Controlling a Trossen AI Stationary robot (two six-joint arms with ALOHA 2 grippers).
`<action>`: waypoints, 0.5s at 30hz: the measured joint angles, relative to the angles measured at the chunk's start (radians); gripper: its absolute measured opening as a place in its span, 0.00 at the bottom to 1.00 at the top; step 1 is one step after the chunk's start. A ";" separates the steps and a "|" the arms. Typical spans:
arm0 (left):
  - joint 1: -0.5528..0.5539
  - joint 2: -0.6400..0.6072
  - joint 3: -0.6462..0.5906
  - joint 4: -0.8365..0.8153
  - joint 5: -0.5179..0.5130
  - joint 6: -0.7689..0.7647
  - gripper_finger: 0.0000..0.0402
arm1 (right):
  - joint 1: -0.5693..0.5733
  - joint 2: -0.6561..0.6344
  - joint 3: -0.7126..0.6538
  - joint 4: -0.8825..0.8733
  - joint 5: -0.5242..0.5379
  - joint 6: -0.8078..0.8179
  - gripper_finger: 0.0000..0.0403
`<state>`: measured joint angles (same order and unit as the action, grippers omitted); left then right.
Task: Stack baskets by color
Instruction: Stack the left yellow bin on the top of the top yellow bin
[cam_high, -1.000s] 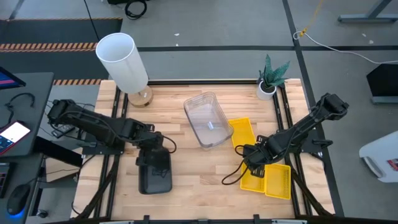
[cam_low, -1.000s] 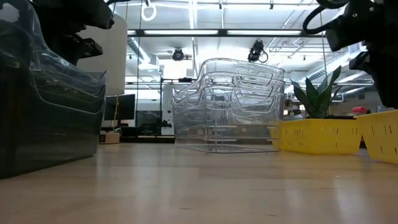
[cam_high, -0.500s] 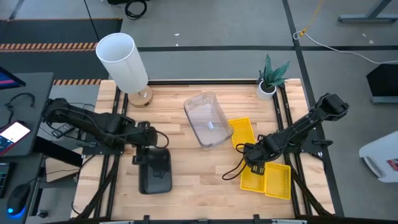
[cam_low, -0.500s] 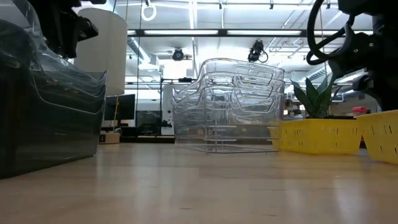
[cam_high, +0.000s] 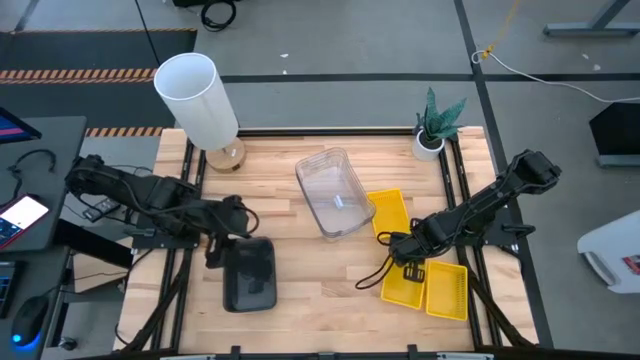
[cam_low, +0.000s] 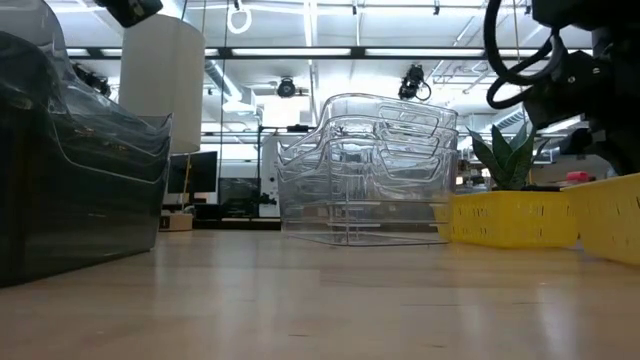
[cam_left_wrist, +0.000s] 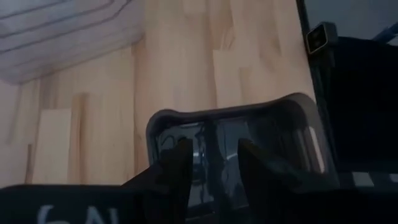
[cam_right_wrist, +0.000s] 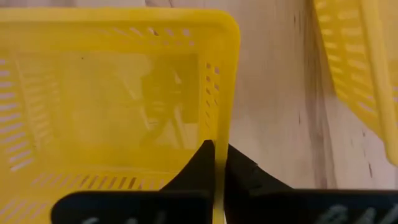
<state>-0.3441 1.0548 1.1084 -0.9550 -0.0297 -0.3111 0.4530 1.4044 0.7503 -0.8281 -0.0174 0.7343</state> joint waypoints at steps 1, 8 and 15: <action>-0.002 -0.002 0.004 0.000 -0.001 0.000 0.33 | 0.000 0.000 0.008 -0.013 -0.002 0.004 0.04; -0.003 -0.002 0.038 0.006 -0.003 0.017 0.33 | 0.000 -0.069 0.142 -0.163 0.045 -0.056 0.02; -0.003 -0.003 0.082 0.128 -0.003 0.061 0.33 | -0.079 -0.194 0.205 -0.320 0.155 -0.204 0.02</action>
<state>-0.3470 1.0521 1.1908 -0.8271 -0.0330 -0.2497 0.3735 1.2108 0.9558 -1.1478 0.1376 0.5305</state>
